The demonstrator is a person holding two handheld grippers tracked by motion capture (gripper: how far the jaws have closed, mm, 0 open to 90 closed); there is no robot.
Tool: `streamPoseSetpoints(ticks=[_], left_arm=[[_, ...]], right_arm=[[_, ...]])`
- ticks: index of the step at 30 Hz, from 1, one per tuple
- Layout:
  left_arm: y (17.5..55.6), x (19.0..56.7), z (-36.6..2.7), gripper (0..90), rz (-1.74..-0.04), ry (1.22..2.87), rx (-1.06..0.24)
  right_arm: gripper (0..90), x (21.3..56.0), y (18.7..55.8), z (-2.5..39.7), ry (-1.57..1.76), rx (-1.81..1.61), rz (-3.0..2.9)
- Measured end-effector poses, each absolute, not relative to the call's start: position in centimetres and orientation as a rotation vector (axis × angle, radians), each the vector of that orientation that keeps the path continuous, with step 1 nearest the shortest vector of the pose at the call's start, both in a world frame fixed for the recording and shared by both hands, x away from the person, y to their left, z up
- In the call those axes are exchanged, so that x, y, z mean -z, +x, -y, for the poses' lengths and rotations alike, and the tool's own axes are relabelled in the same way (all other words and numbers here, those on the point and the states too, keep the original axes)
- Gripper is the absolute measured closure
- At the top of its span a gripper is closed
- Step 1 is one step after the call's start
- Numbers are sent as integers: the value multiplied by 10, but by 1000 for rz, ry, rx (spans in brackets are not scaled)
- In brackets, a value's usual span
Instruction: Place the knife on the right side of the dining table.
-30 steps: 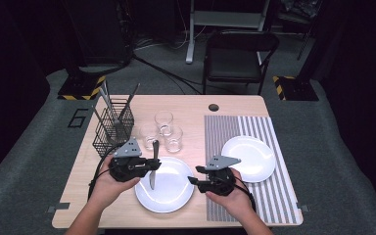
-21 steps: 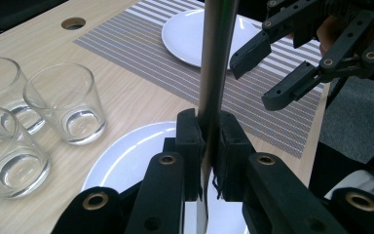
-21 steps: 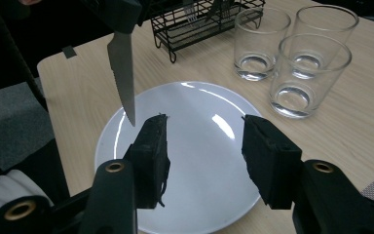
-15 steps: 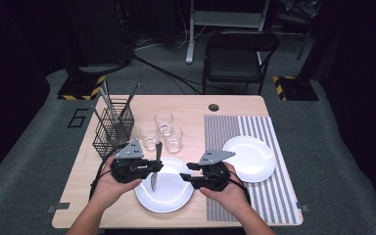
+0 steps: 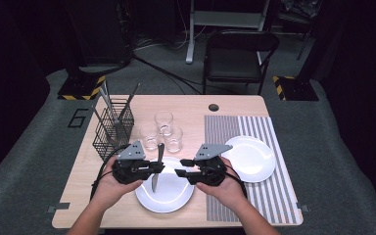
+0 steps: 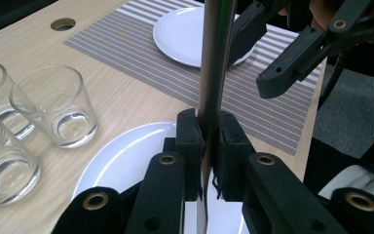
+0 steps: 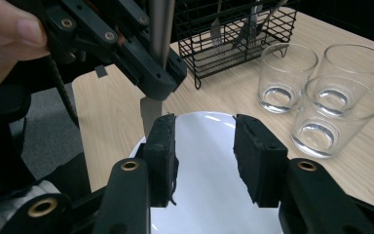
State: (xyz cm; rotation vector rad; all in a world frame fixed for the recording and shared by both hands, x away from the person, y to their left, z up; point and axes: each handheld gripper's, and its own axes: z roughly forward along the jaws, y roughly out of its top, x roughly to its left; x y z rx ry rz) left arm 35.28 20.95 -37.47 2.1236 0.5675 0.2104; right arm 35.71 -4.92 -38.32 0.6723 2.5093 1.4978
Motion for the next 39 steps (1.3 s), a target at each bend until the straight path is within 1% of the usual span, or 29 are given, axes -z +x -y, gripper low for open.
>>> streamPoseSetpoints(ticks=[20,31,36,39], left_arm=[[350,376,-204,822,-526,2145,-203],[349,378,-199,823,-505,2158,-201],[348,377,-199,823,-497,2161,-205],[349,377,-199,823,-493,2163,-204]], right_arm=[[598,362,363,34,596,-1582,-2513],[576,356,364,27,594,-1602,-2517],[582,352,365,23,579,-1611,-2520],[601,350,366,21,557,-1612,-2524]])
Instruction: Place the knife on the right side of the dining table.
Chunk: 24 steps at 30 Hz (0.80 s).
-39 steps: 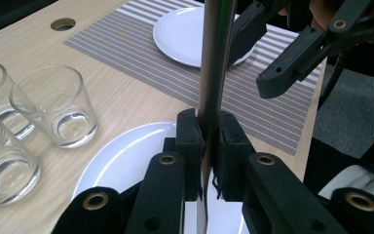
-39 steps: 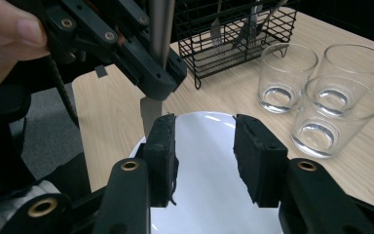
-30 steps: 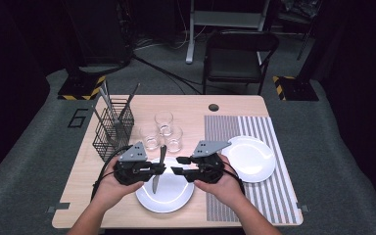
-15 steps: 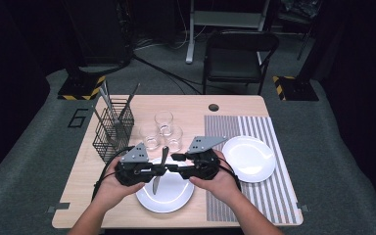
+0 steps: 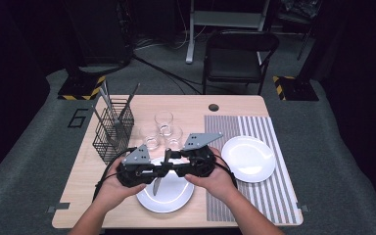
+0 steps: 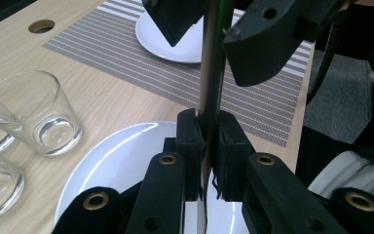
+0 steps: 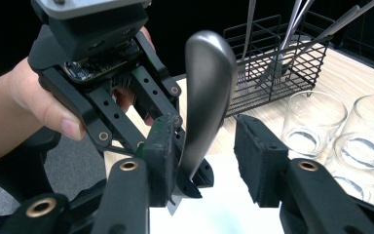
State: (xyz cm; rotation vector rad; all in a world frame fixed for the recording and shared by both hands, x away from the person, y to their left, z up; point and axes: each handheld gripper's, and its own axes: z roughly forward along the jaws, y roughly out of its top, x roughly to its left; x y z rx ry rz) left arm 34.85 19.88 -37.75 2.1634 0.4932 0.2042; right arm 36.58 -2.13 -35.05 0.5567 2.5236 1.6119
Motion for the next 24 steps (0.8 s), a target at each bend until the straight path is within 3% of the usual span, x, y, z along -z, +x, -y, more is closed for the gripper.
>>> streamPoseSetpoints(ticks=[9,14,24], left_arm=[[348,378,-197,823,-481,2170,-196],[348,379,-196,822,-482,2168,-199],[349,380,-199,816,-488,2160,-201]], right_arm=[[656,345,366,21,573,-1626,-2515],[750,343,366,21,564,-1628,-2529],[782,342,366,20,593,-1629,-2544]])
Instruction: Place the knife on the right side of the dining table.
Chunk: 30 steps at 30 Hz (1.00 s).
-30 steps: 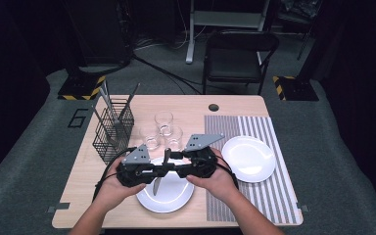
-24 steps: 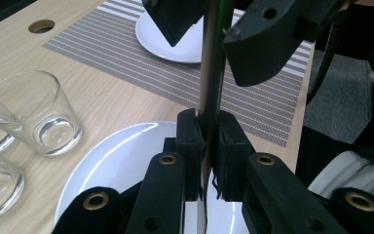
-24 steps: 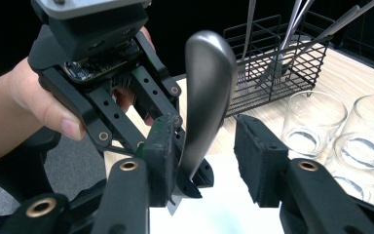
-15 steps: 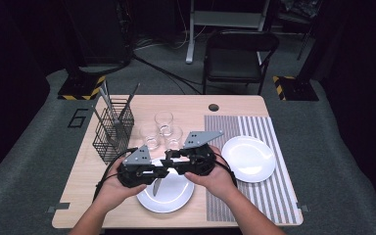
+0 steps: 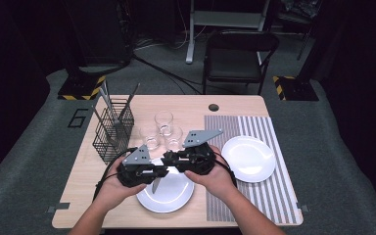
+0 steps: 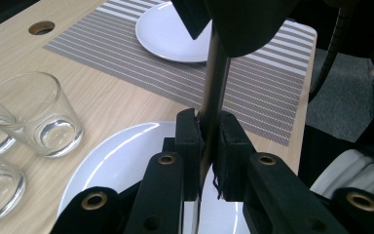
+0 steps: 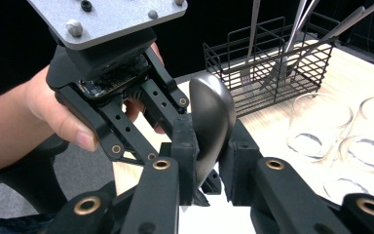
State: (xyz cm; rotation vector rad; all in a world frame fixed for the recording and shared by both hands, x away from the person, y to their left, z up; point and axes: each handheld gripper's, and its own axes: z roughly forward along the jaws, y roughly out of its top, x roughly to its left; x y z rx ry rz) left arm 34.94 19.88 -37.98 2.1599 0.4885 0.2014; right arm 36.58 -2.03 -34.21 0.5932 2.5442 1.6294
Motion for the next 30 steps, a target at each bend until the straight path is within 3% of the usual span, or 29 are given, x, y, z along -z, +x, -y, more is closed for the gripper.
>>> streamPoseSetpoints(ticks=[17,30], left_arm=[[350,391,-191,752,-491,2141,-188],[349,394,-187,801,-471,2158,-199]], right_arm=[[834,340,364,24,648,-1673,-2476],[834,343,365,31,686,-1744,-2459]])
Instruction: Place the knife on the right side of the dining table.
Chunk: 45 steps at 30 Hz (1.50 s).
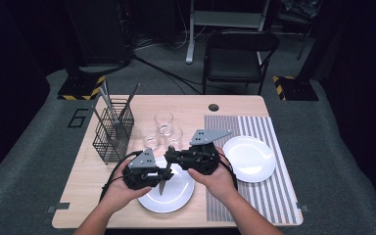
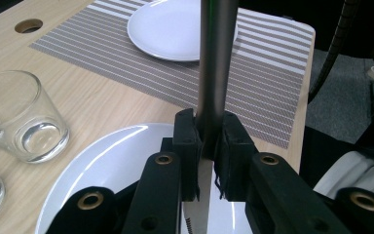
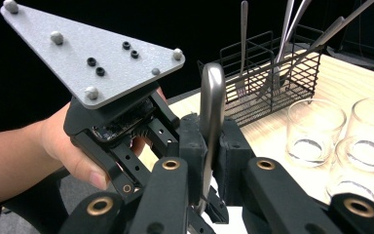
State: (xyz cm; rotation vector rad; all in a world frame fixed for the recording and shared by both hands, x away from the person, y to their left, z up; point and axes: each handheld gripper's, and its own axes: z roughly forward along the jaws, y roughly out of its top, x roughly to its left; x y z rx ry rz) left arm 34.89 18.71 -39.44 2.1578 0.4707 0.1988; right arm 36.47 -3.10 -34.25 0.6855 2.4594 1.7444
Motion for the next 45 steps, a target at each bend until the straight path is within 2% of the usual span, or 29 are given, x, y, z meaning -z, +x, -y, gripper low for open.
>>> streamPoseSetpoints(ticks=[15,45], left_arm=[[348,392,-188,813,-417,2185,-200],[353,396,-193,824,-437,2219,-199]], right_arm=[[808,346,369,42,687,-1772,-2489],[780,328,368,46,646,-1718,-2484]])
